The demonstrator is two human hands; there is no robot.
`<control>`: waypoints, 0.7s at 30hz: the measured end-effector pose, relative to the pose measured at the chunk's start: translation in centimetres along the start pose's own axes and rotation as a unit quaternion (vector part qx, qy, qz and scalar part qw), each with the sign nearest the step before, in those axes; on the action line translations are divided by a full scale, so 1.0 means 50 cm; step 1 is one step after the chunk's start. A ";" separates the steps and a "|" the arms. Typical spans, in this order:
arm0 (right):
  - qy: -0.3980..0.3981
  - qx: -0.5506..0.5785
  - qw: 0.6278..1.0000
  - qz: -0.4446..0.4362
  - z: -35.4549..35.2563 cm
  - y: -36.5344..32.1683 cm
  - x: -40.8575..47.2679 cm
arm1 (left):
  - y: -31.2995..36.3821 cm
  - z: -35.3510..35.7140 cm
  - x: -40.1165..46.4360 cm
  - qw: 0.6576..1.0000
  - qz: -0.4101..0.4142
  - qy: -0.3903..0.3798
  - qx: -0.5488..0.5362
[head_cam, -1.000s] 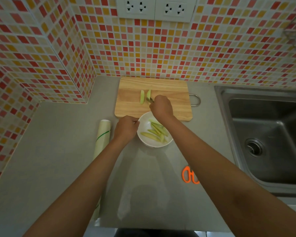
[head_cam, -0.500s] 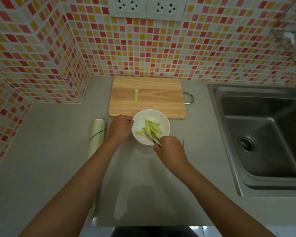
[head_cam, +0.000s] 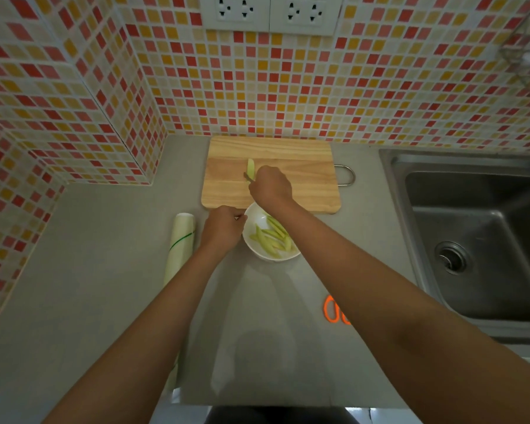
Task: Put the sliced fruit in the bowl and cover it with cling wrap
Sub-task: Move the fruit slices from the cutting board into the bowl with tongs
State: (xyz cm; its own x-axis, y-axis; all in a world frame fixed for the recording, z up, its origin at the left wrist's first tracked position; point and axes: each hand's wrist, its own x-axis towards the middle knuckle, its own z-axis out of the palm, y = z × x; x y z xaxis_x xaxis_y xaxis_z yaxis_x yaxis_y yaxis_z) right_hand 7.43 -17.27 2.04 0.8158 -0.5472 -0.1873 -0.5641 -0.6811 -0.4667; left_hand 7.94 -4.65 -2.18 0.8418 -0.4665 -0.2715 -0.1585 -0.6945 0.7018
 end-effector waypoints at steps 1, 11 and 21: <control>0.002 -0.009 1.000 0.002 0.007 -0.001 0.006 | 0.000 0.000 0.001 1.000 -0.001 0.000 -0.002; 0.049 0.076 0.996 0.001 -0.036 0.043 -0.023 | 0.002 -0.003 0.000 1.000 0.007 0.001 0.004; 0.005 0.024 1.000 0.016 -0.024 0.138 -0.279 | 0.004 0.000 0.000 1.000 0.001 0.002 0.002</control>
State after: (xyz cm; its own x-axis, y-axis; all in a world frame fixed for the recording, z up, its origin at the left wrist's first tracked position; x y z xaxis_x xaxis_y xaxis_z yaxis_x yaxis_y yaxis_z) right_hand -8.00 -14.93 2.46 0.7963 -0.5727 -0.1949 -0.5828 -0.6399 -0.5009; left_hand 7.90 -4.80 -2.03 0.8439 -0.4652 -0.2673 -0.1619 -0.6957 0.6999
